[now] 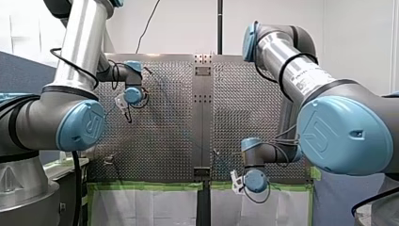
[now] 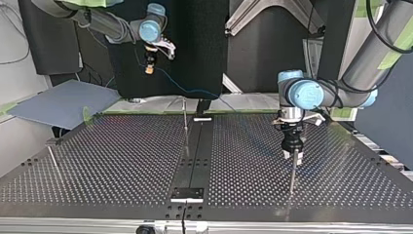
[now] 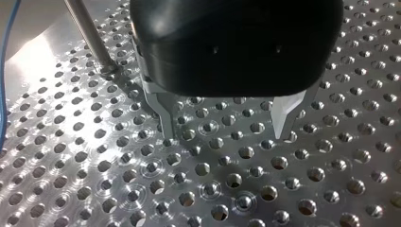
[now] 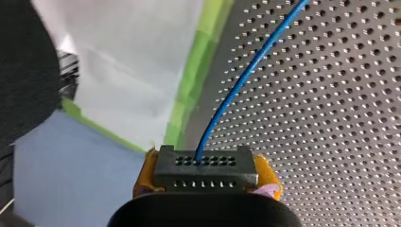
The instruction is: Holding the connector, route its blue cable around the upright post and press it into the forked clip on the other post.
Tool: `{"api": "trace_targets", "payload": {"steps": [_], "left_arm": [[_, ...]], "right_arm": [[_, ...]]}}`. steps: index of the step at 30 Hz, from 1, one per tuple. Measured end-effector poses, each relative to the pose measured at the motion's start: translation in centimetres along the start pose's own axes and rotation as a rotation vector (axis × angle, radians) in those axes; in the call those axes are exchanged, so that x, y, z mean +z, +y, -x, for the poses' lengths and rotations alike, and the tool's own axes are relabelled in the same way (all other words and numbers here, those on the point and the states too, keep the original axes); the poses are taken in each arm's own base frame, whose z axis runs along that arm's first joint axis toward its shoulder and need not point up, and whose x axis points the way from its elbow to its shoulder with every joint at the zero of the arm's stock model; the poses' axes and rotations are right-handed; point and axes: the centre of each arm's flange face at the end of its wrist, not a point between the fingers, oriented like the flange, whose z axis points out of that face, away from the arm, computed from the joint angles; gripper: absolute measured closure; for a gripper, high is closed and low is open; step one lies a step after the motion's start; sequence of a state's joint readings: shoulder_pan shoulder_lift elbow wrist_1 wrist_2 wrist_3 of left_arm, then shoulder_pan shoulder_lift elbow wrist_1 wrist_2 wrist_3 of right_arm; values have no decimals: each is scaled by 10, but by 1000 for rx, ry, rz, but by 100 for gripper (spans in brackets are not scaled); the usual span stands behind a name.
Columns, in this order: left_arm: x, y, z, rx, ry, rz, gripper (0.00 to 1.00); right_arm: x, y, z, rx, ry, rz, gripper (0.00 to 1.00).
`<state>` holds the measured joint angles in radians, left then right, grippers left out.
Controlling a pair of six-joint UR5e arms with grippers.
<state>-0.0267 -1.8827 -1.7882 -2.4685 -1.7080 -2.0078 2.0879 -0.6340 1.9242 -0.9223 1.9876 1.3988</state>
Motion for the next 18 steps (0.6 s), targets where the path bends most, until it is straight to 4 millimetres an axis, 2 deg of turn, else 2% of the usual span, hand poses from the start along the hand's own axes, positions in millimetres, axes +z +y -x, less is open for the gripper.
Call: {"api": "trace_targets", "payload": {"steps": [10, 18], "left_arm": [[0, 0, 0, 1, 0, -1, 0], [0, 0, 0, 1, -2, 4, 0]], "right_arm": [[27, 5, -19, 45, 109, -33, 56], [29, -1, -25, 30, 140, -92, 56]]}}
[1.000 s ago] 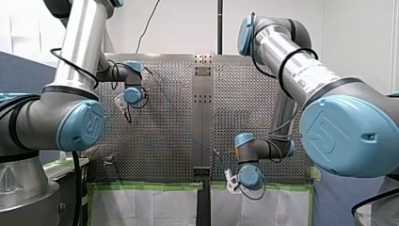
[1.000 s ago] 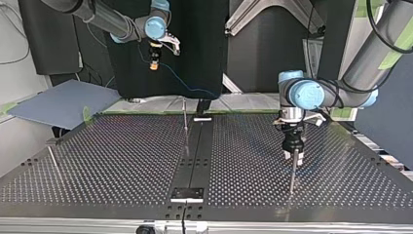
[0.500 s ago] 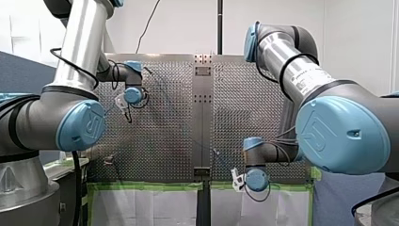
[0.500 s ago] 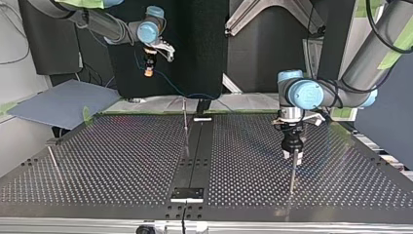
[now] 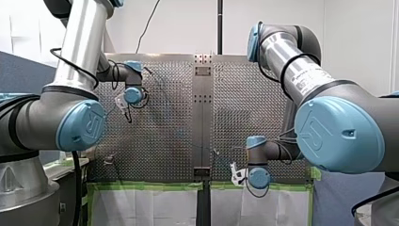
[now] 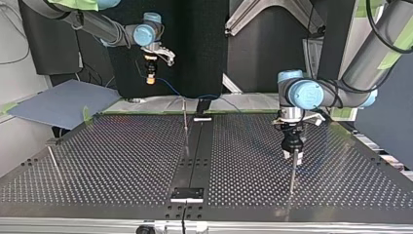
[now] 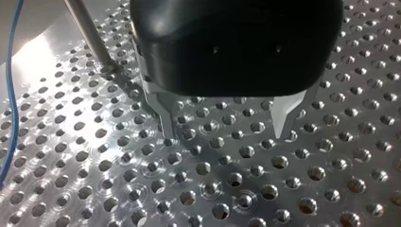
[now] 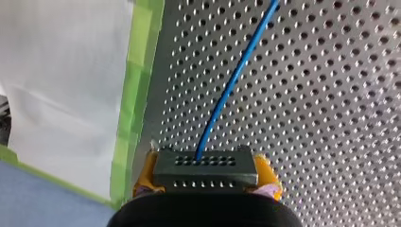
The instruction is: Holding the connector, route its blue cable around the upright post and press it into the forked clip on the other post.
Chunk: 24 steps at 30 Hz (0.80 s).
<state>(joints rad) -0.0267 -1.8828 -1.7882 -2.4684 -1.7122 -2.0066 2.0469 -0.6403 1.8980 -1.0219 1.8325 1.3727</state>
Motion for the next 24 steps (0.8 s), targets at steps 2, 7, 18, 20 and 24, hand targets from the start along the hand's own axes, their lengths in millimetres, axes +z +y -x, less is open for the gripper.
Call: {"api": "trace_targets", "payload": {"steps": [2, 7, 18, 20, 24], "left_arm": [[0, 0, 0, 0, -1, 2, 0], [0, 1, 0, 0, -2, 5, 0], [0, 2, 1, 1, -4, 12, 0], [0, 2, 1, 1, -4, 13, 0], [0, 3, 1, 1, -4, 13, 0]], "right_arm": [[0, -2, -1, -3, 5, -17, 56], [2, -5, -2, -4, 17, -60, 56], [12, -6, -25, 7, 81, -131, 56], [13, -5, -33, 10, 94, -142, 56], [12, -5, -55, 15, 119, -179, 56]]}}
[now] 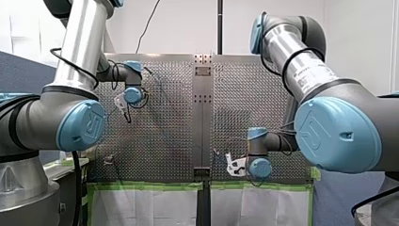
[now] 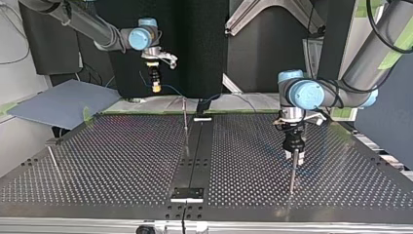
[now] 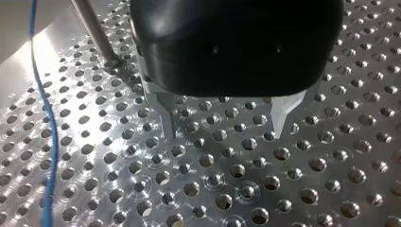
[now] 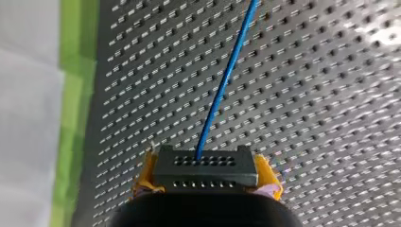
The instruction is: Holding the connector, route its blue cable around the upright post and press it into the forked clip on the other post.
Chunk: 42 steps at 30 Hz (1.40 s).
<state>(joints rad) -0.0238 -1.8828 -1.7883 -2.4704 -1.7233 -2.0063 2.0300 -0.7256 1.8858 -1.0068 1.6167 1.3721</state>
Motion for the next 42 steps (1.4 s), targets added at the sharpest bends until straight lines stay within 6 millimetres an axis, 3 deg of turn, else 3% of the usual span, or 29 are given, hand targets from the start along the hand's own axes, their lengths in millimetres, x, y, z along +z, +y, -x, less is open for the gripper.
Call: {"api": "trace_targets", "payload": {"steps": [5, 11, 21, 27, 42], "left_arm": [[0, 0, 0, 0, 3, 1, 0], [-1, -1, -1, 1, 8, 2, 0], [-2, 0, -2, 2, 14, 11, 0], [-4, 1, -2, 7, 18, 28, 0], [-22, -1, -13, 111, 97, 118, 0]], "right_arm": [[0, -1, -22, 1, 33, -39, 56], [-2, -6, -28, 1, 48, -89, 56], [-19, -15, -19, 38, 63, -177, 56], [-20, -13, -17, 50, 78, -208, 56], [-16, 12, -10, 56, 39, -114, 56]]}}
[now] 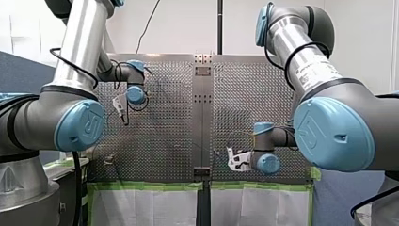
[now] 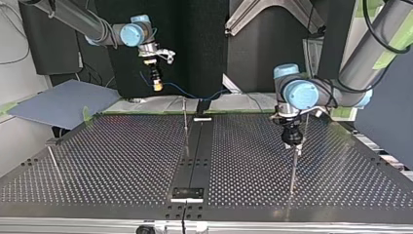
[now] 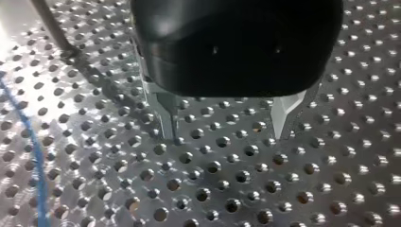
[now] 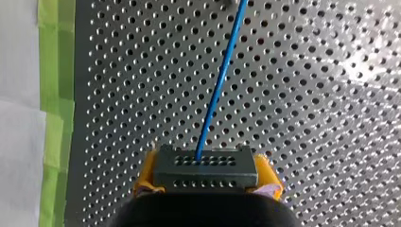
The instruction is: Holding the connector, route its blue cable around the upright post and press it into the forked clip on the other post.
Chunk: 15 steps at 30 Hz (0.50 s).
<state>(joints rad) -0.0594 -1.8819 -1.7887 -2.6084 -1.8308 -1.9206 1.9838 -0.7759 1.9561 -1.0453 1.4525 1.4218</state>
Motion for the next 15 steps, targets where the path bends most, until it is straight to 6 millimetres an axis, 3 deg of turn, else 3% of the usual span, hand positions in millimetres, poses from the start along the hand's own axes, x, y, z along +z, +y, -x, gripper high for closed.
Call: {"api": "trace_targets", "payload": {"steps": [8, 15], "left_arm": [[-21, -5, -13, 77, 78, 8, 0], [-50, -6, -10, 98, 136, 7, 0]], "right_arm": [[1, 8, 2, 5, -7, 17, 56], [1, 11, 2, 5, -9, 22, 56]]}}
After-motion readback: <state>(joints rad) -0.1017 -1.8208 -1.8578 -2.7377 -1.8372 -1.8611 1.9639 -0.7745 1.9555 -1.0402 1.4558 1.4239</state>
